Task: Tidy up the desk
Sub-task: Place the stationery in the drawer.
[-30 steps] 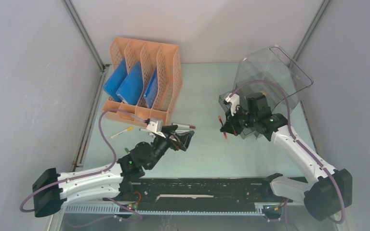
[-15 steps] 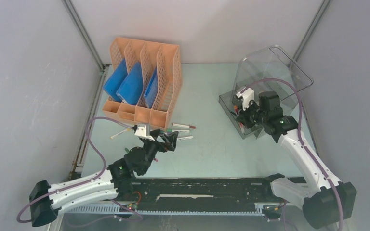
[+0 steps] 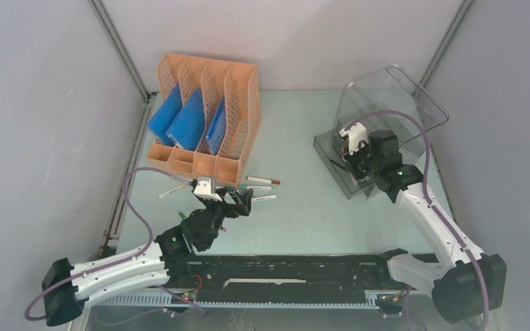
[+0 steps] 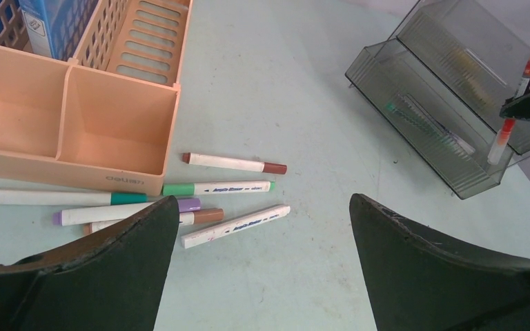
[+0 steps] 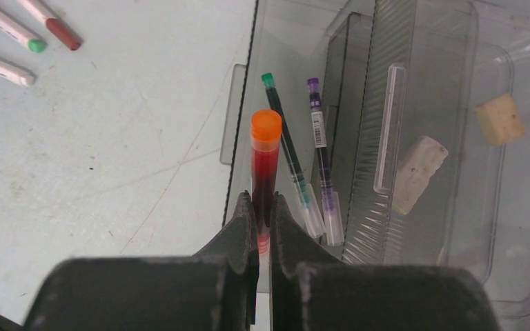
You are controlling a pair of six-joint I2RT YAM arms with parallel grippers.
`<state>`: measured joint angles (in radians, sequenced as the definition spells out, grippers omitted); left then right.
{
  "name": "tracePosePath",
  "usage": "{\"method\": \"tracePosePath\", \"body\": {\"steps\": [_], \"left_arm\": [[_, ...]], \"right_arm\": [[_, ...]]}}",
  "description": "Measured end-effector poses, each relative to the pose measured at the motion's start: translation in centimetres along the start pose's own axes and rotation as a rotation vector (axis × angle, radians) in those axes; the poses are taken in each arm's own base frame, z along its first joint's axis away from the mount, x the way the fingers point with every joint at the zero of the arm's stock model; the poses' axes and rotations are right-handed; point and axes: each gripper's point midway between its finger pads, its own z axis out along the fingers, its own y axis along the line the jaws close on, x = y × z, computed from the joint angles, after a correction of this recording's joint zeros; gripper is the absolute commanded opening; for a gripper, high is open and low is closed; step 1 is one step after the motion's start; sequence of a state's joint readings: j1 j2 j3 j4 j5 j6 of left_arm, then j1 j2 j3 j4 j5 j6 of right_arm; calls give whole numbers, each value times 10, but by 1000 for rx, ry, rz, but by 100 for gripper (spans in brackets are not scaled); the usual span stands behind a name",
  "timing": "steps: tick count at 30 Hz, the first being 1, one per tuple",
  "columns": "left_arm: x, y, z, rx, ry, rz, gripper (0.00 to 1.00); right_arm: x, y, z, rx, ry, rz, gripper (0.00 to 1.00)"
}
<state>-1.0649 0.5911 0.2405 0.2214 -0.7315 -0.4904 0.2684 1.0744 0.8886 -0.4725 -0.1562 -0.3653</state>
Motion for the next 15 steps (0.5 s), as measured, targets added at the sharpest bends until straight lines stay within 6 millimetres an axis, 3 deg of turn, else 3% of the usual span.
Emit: {"method": "tracePosePath", "body": {"steps": [6, 15], "left_arm": [[0, 2, 1, -8, 0, -5, 100], [2, 4, 2, -18, 3, -1, 100]], "right_arm": [[9, -6, 9, 31, 46, 4, 11], [17, -4, 22, 41, 95, -21, 39]]}}
